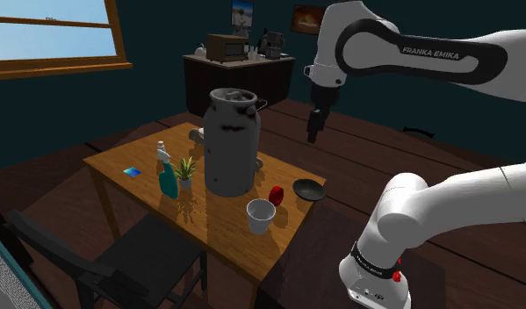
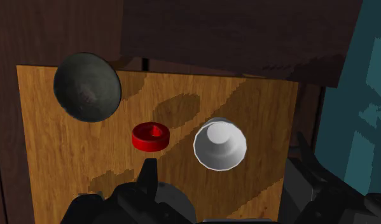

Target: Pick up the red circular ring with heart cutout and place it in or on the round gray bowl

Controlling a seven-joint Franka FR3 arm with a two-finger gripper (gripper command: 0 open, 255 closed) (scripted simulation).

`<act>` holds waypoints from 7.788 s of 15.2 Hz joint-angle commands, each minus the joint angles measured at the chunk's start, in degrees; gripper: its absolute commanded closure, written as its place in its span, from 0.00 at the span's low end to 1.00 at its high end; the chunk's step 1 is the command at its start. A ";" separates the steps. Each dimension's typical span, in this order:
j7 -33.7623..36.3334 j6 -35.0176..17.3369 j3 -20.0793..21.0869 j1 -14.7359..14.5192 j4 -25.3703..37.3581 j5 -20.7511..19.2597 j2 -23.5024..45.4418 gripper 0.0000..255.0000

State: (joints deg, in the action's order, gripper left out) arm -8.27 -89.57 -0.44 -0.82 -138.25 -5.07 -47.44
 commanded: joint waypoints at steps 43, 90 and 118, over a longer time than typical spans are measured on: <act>-45.20 -47.13 -11.32 -0.30 11.87 -1.74 76.52 0.00; -51.81 -35.20 -16.80 2.83 6.93 -7.08 58.15 1.00; -62.58 -49.36 -22.01 11.88 4.94 -8.52 67.90 1.00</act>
State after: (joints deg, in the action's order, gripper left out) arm -70.83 -138.96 -22.51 11.04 -133.25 -13.66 20.22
